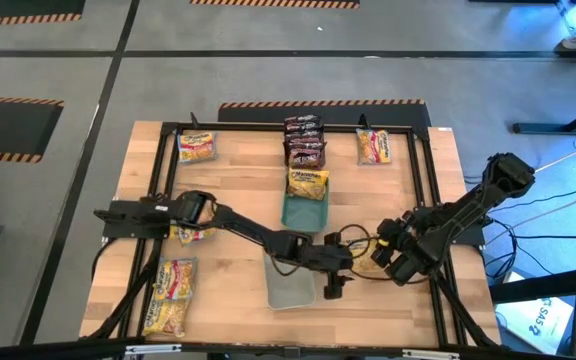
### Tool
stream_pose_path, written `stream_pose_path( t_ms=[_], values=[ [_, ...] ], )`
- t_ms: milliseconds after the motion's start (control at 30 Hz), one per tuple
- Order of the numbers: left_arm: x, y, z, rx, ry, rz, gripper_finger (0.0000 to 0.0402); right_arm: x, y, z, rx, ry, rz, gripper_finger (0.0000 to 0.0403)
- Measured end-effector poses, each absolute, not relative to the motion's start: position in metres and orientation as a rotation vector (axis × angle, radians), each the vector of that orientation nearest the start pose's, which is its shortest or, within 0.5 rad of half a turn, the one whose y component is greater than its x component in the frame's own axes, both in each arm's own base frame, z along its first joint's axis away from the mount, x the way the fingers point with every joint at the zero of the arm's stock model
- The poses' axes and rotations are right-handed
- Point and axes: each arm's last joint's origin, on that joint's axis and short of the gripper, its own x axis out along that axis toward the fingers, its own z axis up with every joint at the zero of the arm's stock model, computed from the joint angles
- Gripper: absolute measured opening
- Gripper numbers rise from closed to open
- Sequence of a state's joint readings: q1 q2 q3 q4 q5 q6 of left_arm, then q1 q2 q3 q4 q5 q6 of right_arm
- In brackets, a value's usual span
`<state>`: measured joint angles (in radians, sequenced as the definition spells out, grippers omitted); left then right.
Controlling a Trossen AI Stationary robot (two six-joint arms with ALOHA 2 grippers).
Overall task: Sort Maruchan noodles
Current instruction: Put the yellow noodle pack into the green bin
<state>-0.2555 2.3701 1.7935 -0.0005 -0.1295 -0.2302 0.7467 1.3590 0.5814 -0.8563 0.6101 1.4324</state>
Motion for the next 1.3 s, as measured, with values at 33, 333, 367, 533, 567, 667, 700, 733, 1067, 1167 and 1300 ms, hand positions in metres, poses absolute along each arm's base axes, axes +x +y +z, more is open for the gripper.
stream_pose_path(
  t_ms=[33,333,367,533,567,667,700,733,1067,1167,1300],
  values=[
    [0.513,-0.128,0.146,-0.113,0.595,-0.046,0.0224,0.140,0.107,0.140,0.228,0.972,-0.712,0.0223],
    [0.516,-0.116,0.129,-0.136,0.649,-0.002,0.0224,0.148,0.116,0.136,0.281,1.004,-0.563,0.0223],
    [0.516,-0.116,0.129,-0.127,0.650,-0.003,0.0224,0.149,0.118,0.136,0.303,1.016,-0.541,0.0223],
    [0.515,-0.116,0.128,-0.116,0.660,0.001,0.0224,0.149,0.138,0.148,0.359,1.108,-0.417,0.0223],
    [0.515,-0.115,0.128,-0.115,0.667,0.007,0.0224,0.150,0.142,0.153,0.360,1.122,-0.400,0.0223],
    [0.514,-0.115,0.127,-0.108,0.675,0.017,0.0224,0.150,0.150,0.168,0.336,1.132,-0.386,0.0223],
    [0.514,-0.115,0.127,-0.108,0.674,0.017,0.0224,0.150,0.152,0.172,0.325,1.137,-0.387,0.0223],
    [0.513,-0.115,0.129,-0.106,0.677,0.016,0.0224,0.150,0.152,0.176,0.316,1.139,-0.394,0.0223],
    [0.508,-0.144,0.145,-0.072,0.664,-0.067,0.0224,0.134,0.131,0.206,0.351,1.039,-0.329,0.0223],
    [0.509,-0.152,0.150,-0.053,0.638,-0.085,0.0224,0.125,0.114,0.204,0.467,0.960,-0.309,0.0223],
    [0.507,-0.154,0.149,-0.044,0.641,-0.076,0.0224,0.120,0.098,0.191,0.661,0.893,-0.219,0.0223]
  ],
)
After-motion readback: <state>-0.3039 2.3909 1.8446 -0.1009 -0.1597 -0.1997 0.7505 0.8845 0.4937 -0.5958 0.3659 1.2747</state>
